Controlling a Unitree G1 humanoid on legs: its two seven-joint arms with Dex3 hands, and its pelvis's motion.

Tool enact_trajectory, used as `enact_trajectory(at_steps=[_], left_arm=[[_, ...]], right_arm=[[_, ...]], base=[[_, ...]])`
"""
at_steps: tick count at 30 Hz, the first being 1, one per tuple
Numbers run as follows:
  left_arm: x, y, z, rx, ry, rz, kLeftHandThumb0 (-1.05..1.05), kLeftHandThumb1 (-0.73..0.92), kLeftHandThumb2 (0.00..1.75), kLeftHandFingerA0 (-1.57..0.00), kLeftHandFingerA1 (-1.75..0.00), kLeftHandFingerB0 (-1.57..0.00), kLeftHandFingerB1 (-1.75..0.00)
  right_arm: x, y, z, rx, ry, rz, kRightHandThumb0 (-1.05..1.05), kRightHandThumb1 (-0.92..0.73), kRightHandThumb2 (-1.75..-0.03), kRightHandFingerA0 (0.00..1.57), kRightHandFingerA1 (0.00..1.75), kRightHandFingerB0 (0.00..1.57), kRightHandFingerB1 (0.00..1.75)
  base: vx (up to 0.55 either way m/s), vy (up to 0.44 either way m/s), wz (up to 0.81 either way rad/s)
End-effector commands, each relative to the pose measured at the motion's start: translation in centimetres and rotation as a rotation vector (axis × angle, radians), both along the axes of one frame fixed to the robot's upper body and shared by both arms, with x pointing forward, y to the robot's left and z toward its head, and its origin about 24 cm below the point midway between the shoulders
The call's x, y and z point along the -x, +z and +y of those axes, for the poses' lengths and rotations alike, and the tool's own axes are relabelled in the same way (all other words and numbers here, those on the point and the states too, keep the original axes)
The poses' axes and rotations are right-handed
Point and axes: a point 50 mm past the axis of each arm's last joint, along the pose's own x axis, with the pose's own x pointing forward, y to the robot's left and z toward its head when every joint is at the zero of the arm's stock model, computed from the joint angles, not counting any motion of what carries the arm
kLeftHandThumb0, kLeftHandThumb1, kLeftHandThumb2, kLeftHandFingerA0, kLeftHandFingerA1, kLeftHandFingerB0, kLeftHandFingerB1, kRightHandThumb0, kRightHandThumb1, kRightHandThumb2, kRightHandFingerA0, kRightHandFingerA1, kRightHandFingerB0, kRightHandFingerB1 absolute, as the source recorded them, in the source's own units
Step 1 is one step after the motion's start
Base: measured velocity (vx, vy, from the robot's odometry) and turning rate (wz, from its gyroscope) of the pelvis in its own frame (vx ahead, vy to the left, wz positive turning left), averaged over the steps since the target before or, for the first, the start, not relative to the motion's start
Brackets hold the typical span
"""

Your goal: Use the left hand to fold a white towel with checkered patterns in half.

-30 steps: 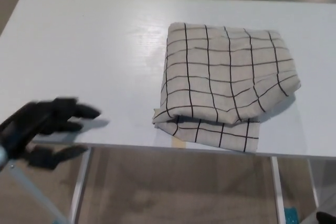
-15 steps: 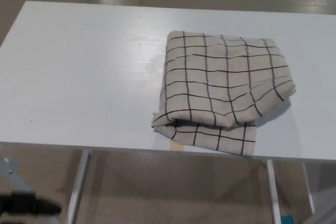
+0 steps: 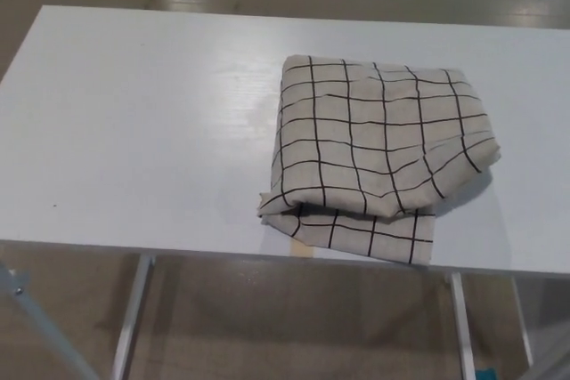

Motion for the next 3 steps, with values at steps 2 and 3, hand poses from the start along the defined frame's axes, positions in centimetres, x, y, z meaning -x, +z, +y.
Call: enact_trajectory(at_steps=[2, 3], left_arm=[[0.71, -2.77, -1.27, -0.148, 0.165, -0.011, -0.80, 0.59, 0.59, -0.29, -0.36, -0.31, -0.31], [0.71, -2.77, -1.27, -0.148, 0.165, -0.011, -0.80, 0.59, 0.59, -0.29, -0.36, -0.31, -0.31]], right_arm=[[0.02, -0.13, 0.50, 0.025, 0.024, -0.030, -0.41, -0.62, -0.59, 0.53, 0.41, 0.49, 0.39], [0.02, -0.13, 0.50, 0.025, 0.024, -0.030, -0.41, -0.62, -0.59, 0.53, 0.41, 0.49, 0.39]], base=[[0.00, 0.000, 0.00], [0.00, 0.000, 0.00]])
